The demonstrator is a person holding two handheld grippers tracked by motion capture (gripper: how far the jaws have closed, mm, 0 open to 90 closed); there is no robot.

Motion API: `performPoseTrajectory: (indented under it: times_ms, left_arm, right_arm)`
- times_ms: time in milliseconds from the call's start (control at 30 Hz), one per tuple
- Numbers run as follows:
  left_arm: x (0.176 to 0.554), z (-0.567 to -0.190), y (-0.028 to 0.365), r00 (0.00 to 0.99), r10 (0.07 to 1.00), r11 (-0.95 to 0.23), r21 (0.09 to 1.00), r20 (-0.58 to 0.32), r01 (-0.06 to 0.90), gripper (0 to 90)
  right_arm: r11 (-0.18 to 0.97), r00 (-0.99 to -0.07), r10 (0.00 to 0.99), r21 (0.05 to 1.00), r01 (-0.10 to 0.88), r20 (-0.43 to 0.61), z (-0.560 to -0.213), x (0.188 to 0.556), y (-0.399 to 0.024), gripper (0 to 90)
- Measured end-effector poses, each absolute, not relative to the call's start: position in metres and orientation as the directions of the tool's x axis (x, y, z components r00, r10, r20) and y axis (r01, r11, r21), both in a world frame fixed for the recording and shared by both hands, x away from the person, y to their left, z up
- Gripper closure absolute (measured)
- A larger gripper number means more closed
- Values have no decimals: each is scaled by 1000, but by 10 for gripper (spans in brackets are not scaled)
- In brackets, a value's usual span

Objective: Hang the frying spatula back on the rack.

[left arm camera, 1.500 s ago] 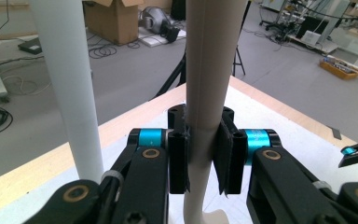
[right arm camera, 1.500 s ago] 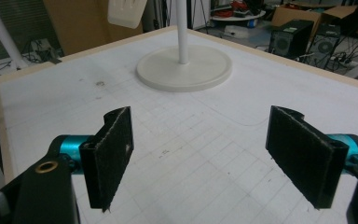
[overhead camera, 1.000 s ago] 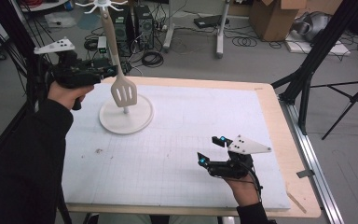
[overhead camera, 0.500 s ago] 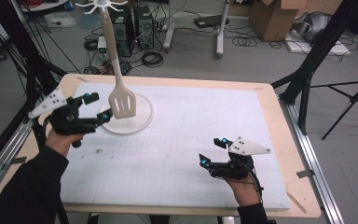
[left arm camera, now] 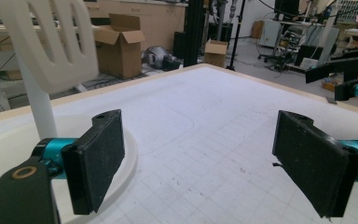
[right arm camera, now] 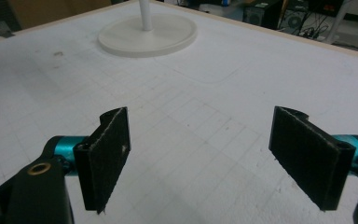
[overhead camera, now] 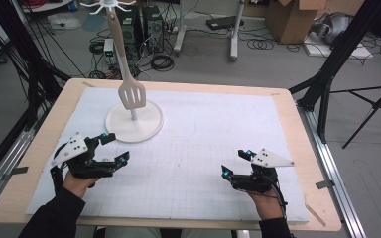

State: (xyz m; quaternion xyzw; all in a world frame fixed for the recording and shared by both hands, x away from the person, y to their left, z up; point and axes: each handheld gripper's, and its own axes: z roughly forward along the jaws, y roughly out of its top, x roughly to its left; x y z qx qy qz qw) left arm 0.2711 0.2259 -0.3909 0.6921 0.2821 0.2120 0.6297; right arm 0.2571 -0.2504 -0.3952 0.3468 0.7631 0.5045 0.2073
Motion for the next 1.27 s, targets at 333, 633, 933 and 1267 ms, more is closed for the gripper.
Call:
performPoseTrajectory:
  times_ms: [333,633,933,1267]
  left_arm:
    - [258,-408,227,758,642,-15,987,-113,160,173]
    - [252,-412,233,756,642,-1,986,-128,167,173]
    - [254,-414,235,752,646,-6,984,-131,177,173]
    - [254,-415,235,753,643,-6,983,-137,184,174]
  right_arm:
    - [247,-666,745,916,315,28,-399,254,-250,193]
    - [247,-648,761,915,317,19,-399,256,-247,193]
    - [268,-658,753,908,323,12,-402,258,-244,193]
    - [267,-661,750,907,327,17,-403,260,-243,194]
